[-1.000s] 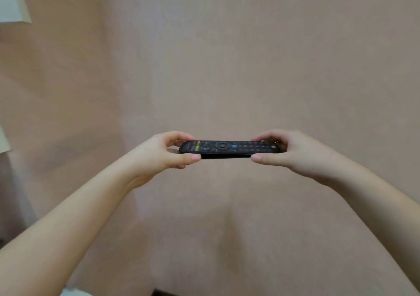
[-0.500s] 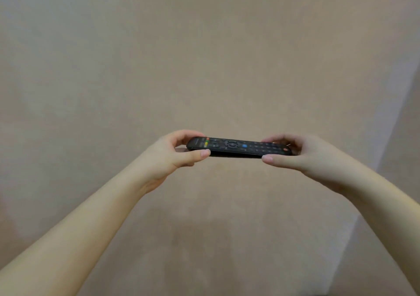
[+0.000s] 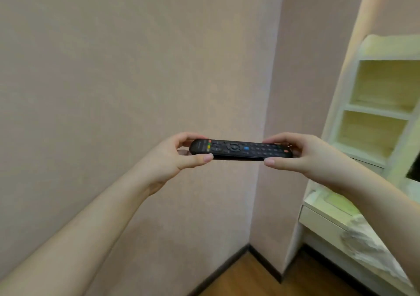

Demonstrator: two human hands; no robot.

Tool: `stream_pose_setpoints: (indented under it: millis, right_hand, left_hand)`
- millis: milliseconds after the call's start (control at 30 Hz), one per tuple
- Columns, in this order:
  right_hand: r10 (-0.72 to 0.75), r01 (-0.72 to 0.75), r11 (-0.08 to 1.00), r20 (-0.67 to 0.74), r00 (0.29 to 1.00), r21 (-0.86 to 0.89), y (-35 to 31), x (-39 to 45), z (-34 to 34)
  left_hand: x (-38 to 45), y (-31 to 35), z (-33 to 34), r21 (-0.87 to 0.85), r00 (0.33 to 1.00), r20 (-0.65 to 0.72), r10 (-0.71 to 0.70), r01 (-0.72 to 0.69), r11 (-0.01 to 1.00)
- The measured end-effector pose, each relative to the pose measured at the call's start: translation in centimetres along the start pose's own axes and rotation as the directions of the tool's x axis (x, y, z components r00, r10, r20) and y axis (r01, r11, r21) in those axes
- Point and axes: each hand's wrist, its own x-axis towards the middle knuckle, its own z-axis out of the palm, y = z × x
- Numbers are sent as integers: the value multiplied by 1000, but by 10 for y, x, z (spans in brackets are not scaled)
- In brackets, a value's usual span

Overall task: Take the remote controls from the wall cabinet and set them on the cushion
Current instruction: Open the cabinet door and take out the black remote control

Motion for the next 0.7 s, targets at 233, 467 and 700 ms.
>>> stream_pose_setpoints:
  millis: [233,467,700]
  right_hand:
    - [165,-181,980,-167,972,-85,47,-59,-65]
    - [275,-318,943,-302,913,-101,98,-111,-135]
    - [363,-437,892,-391,846,-118,154,-160,-202]
  left_hand:
    - [47,1,99,-26,971,235,39,-34,999]
    - [80,18,212,-59,915,390,101,-84,995]
    - [105,33,324,-58,858,501,114,-98,993]
